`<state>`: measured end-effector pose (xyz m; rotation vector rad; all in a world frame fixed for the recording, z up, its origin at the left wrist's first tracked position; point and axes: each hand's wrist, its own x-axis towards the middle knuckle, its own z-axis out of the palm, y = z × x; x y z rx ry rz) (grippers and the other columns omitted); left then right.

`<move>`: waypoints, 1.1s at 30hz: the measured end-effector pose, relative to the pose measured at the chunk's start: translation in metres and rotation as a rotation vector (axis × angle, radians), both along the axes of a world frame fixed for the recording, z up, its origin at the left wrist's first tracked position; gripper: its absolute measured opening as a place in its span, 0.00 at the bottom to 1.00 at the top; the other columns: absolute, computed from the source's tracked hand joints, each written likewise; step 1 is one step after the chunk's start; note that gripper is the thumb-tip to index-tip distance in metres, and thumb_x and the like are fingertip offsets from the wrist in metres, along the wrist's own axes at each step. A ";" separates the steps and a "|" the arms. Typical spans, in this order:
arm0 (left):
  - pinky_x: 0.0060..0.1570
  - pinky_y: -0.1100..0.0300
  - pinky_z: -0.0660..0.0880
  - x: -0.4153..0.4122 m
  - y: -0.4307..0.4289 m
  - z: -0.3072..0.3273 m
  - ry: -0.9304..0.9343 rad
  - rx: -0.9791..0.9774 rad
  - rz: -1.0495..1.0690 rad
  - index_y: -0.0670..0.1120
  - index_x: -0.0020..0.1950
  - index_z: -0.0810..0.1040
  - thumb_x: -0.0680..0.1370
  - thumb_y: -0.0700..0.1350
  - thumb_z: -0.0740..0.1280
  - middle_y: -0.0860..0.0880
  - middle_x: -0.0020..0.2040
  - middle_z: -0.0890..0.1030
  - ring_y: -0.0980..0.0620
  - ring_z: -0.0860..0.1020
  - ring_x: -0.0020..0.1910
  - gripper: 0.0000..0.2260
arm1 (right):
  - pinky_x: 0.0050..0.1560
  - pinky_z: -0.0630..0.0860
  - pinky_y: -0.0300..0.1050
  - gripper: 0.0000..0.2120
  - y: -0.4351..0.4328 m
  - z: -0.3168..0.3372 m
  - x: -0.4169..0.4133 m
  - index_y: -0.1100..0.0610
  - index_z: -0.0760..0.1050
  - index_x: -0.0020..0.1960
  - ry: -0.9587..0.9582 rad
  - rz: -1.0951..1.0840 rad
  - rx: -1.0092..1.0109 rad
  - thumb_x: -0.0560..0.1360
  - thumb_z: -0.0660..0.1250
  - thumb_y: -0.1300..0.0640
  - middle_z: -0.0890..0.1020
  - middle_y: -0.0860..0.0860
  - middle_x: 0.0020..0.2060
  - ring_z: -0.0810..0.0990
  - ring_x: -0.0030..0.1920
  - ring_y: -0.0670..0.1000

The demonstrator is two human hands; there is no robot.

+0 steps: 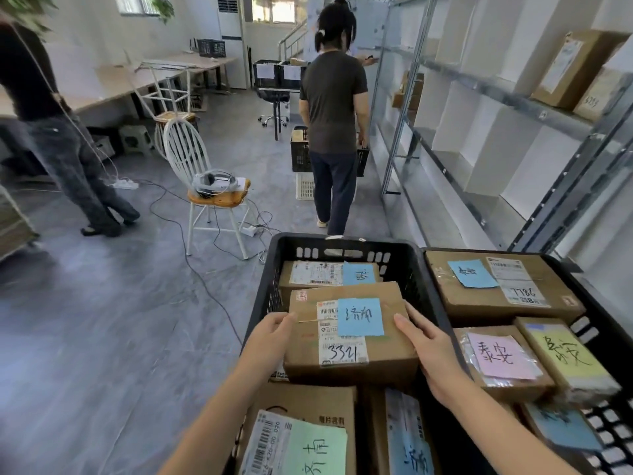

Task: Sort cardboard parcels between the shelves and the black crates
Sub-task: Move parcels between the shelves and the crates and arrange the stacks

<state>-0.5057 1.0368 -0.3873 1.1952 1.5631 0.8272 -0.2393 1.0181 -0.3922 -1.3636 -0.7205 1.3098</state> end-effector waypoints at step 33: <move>0.70 0.53 0.70 0.045 0.009 0.008 0.559 0.216 -0.315 0.47 0.78 0.64 0.82 0.47 0.63 0.49 0.77 0.65 0.51 0.66 0.75 0.24 | 0.60 0.66 0.39 0.30 0.029 0.008 -0.019 0.52 0.61 0.77 -0.752 0.344 -0.018 0.80 0.64 0.42 0.67 0.51 0.74 0.68 0.71 0.50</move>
